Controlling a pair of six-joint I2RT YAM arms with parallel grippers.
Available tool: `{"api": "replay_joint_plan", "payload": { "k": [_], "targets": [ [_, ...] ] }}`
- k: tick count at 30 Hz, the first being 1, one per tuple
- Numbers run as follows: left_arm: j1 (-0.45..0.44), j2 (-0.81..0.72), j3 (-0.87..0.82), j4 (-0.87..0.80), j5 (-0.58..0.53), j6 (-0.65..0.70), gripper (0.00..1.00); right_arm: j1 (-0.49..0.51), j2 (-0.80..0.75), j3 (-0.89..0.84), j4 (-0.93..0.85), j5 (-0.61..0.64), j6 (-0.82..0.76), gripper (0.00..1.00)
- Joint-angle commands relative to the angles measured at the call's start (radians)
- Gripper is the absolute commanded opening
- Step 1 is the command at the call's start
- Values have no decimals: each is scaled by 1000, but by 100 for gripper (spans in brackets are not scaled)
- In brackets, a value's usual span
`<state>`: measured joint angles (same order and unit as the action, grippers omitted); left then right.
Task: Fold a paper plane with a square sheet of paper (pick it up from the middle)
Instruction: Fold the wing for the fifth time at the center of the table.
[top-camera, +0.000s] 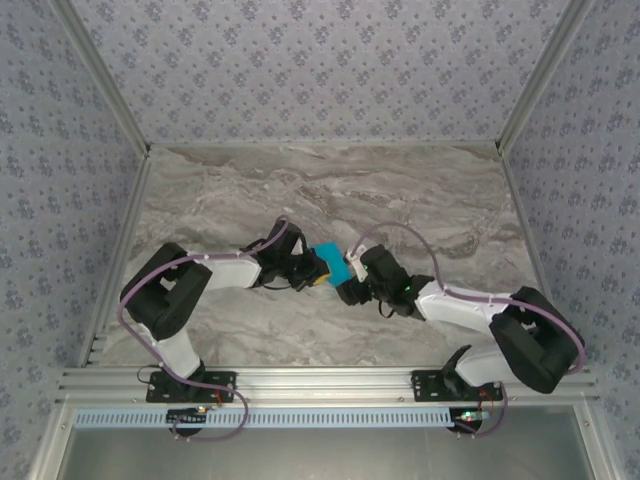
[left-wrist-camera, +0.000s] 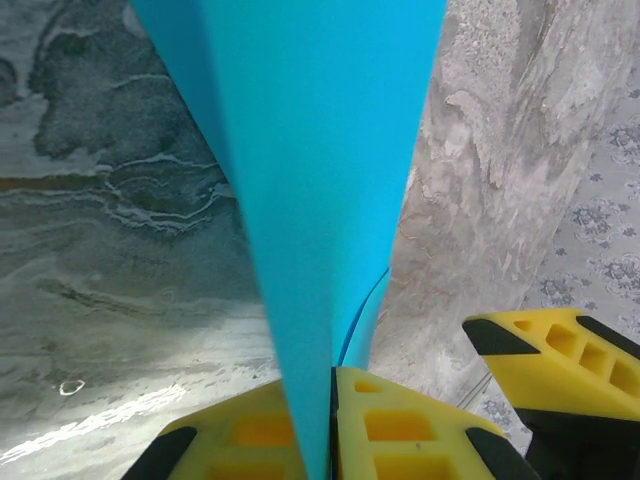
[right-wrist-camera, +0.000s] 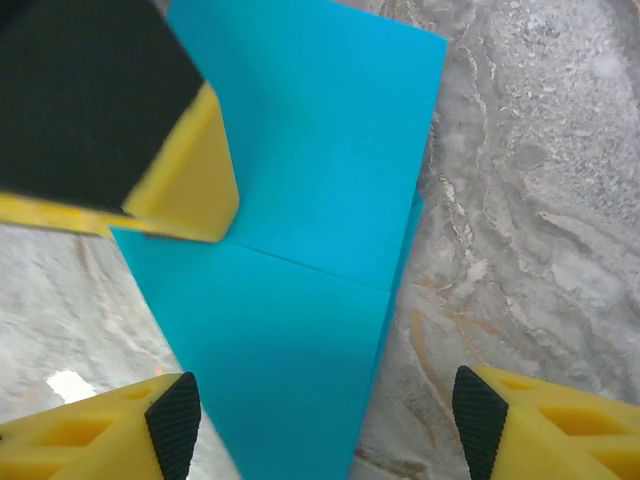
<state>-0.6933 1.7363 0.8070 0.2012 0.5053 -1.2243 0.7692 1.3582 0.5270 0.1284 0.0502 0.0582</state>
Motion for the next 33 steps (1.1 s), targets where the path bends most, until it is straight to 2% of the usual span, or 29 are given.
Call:
{"api": "replay_joint_plan", "payload": {
  "k": [1,9,17,26,33],
  "targets": [
    [0,-1,37,-29,10,2,10,41,28,-37,177,152,-176,71],
    [1,-7,45,-40,9,-1,10,125,98,-71,309,112,-355,69],
    [0,-9,58,-46,9,-4,10,140,110,-90,338,121,-373,64],
    [1,-13,58,-60,6,-3,10,145,199,-94,434,150,-423,43],
    [2,-21,53,-67,7,-4,11,146,248,-86,503,181,-447,37]
  ]
}}
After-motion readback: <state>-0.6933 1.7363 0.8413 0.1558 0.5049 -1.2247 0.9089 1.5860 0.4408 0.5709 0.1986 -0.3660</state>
